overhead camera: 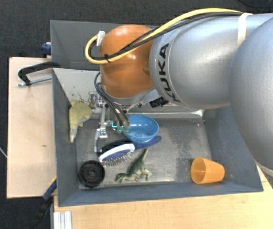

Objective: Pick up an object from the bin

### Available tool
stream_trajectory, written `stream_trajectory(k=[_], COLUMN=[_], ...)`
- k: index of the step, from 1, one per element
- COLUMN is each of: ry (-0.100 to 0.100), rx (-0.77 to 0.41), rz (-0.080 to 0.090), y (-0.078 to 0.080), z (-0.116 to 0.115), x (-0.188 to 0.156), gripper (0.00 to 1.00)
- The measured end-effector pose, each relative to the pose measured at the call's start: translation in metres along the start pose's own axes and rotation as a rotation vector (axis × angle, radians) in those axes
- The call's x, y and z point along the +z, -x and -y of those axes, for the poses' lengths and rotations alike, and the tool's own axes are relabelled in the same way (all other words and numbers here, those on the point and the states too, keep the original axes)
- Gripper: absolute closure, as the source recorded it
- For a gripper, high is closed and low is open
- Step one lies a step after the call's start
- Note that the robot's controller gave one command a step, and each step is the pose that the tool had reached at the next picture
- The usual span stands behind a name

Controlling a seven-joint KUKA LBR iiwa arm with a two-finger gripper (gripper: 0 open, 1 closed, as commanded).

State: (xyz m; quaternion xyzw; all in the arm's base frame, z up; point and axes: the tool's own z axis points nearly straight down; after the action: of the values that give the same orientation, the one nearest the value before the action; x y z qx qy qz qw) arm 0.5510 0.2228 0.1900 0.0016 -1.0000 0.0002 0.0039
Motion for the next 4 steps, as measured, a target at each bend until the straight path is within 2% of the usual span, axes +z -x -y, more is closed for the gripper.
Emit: stream_trajectory(k=[1, 2, 3, 4], ry=[0.005, 0.004, 0.017, 0.016], rx=[-0.146, -0.153, 0.003, 0.238], rz=[0.012, -0.003, 0.013, 0.028], y=[-0.022, -0.026, -0.012, -0.04], z=[0.031, 0.029, 0.065, 0.091], x=[0.112, 0.111, 0.111, 0.109], gripper=[0.0, 1.0, 1.0, 1.0])
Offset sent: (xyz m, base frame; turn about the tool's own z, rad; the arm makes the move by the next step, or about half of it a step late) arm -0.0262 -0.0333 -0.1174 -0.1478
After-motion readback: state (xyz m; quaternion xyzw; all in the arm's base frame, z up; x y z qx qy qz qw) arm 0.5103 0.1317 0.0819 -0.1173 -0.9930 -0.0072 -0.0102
